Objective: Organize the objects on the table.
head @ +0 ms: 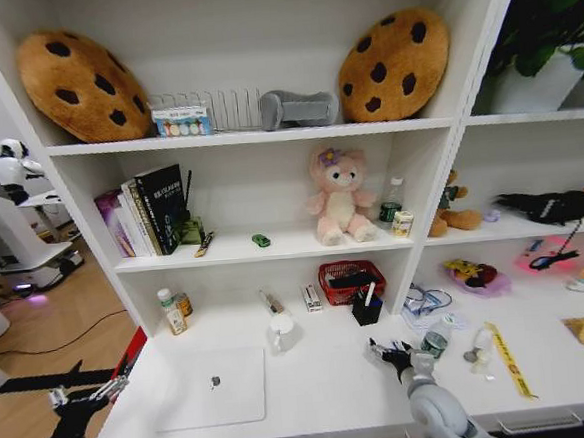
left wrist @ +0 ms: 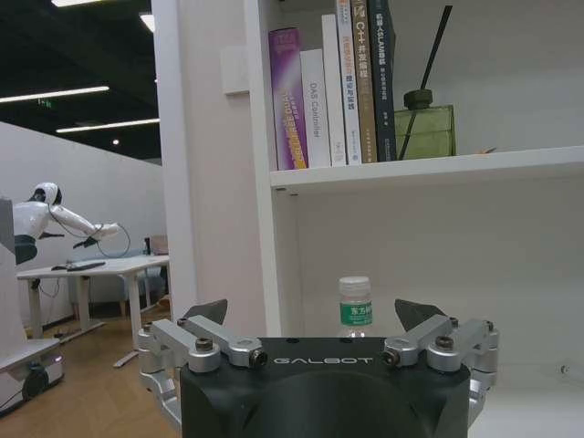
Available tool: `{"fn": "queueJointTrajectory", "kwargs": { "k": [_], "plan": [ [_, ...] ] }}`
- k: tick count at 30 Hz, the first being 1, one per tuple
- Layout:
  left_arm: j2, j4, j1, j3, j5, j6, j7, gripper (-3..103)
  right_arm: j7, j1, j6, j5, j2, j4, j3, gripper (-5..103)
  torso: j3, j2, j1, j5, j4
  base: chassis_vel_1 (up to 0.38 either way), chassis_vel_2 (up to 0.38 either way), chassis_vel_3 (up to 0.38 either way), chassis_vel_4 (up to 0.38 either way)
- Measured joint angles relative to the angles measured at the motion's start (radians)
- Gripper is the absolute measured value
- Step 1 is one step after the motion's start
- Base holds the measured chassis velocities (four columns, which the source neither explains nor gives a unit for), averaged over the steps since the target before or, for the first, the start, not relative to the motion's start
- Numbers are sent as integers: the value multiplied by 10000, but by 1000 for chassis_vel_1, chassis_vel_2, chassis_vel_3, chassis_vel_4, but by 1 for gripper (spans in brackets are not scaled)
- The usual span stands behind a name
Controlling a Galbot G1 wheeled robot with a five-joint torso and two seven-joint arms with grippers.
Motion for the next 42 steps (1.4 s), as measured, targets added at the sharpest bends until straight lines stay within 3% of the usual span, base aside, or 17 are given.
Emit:
{"fn": "queueJointTrajectory", "kwargs": {
  "k": [18, 20, 22, 32, 37, 39, 41, 42],
  "plan": [
    [0, 0, 0, 0, 0, 0, 0, 100, 80, -31, -75, -270, 213, 22, -332, 101, 0, 0, -1, 0, 0, 0, 0, 0, 0],
    [0, 0, 1, 0, 0, 0, 0, 100, 60, -30, -71, -348, 177, 9, -334, 94, -1, 1, -1, 0, 0, 0, 0, 0, 0],
    [0, 0, 0, 0, 0, 0, 0, 100, 50, -38, -66, -377, 163, 10, -334, 94, 0, 1, 0, 0, 0, 0, 0, 0, 0],
    [0, 0, 1, 0, 0, 0, 0, 100, 24, -248, -64, -247, 91, 115, -199, 51, -1, 1, -1, -4, -1, 0, 0, 0, 0],
    [0, 0, 0, 0, 0, 0, 0, 100, 69, -291, -57, -221, 164, 114, -192, 40, -2, 3, -2, -5, -1, 0, 0, 0, 0],
    [0, 0, 1, 0, 0, 0, 1, 100, 78, -292, -55, -205, 164, 133, -198, 24, -2, 3, -3, 0, 0, 0, 0, 0, 0],
    [0, 0, 1, 0, 0, 0, 0, 100, 81, -283, -56, -201, 157, 142, -206, 24, -1, 3, -3, 0, 0, 0, 0, 0, 0],
    [0, 0, 0, 0, 0, 0, 0, 100, 82, -277, -56, -211, 151, 153, -217, 19, 0, 3, -3, 1, 0, 0, 0, 0, 0]
  ]
}}
